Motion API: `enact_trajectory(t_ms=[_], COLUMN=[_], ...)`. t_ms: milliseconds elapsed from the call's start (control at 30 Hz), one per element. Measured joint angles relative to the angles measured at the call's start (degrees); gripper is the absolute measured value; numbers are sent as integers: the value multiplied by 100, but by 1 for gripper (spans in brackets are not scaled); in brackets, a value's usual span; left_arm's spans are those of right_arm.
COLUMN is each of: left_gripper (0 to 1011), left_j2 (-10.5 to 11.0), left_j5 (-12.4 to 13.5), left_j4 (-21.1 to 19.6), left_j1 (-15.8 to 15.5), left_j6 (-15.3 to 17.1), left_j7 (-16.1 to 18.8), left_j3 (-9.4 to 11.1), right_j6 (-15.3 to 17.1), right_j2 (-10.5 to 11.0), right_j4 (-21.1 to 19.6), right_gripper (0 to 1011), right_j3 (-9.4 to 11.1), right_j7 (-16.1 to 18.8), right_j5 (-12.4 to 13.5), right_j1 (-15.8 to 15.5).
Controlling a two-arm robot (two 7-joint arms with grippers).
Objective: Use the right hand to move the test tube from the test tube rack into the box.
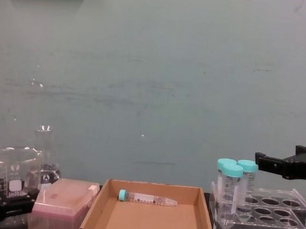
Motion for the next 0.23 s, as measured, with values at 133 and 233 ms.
enact_trajectory(t_ms=[133, 233], left_gripper=[1000, 1000], left_j2=[0, 0], left_j5=[0, 0], left_j4=[0, 0], left_j1=[0, 0], left_j6=[0, 0], left_j7=[0, 0], left_j3=[0, 0], right_j6=[1, 2], right_j2=[0, 0], right_j4=[-2, -4], right_gripper=[1002, 1002], right_j3=[0, 0], right_j7=[0, 0], right_j5=[2, 3], right_j1=[0, 0])
